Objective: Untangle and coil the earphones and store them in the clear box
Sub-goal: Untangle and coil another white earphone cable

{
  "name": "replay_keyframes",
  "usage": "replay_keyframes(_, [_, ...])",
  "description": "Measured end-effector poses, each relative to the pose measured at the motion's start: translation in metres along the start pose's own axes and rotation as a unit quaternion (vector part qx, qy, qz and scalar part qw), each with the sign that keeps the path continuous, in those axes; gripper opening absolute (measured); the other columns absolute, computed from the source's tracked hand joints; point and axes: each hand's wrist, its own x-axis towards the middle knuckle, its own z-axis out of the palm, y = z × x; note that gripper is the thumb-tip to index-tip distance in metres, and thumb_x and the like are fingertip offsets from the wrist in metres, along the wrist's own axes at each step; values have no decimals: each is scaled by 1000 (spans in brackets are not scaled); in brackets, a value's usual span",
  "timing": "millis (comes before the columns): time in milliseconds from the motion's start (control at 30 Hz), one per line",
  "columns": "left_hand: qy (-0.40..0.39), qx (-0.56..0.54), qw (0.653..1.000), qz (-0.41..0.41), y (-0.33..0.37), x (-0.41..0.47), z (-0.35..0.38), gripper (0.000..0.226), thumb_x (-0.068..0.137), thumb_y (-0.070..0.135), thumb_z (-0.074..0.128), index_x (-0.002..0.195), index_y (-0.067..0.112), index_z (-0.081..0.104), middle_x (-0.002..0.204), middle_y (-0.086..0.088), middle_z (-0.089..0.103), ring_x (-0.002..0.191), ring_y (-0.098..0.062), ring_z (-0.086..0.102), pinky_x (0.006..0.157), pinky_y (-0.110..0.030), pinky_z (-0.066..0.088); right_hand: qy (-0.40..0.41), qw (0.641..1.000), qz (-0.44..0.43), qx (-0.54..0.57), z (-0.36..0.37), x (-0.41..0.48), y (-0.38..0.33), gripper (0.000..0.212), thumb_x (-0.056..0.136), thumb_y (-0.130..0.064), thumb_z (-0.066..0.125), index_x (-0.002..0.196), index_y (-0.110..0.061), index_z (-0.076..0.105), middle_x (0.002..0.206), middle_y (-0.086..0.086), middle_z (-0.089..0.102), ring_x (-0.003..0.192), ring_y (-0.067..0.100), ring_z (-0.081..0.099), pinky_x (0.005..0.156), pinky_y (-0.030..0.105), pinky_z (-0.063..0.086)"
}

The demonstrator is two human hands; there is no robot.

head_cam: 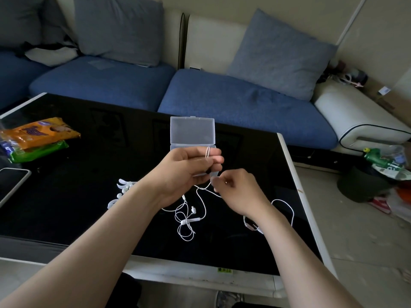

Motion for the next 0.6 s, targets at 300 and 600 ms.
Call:
replay_keyframes(300, [95, 353, 927, 81, -16, 12, -20, 27, 102, -4, 56, 119, 8, 74, 107, 0, 79, 98, -4, 75, 93, -22, 58, -124, 976, -31, 175, 0, -10, -21, 35, 100, -17, 66, 66, -17, 75, 45, 1, 44, 46, 21, 38, 52, 32, 30])
replay_keyframes(600, [-61, 376, 924, -44, -15, 2, -12, 31, 107, -7, 43, 118, -1, 71, 102, -10, 76, 91, -14, 72, 80, -13, 53, 133, 928, -11, 347, -19, -5, -18, 29, 99, -10, 64, 70, -13, 67, 53, -4, 37, 48, 12, 30, 49, 26, 24])
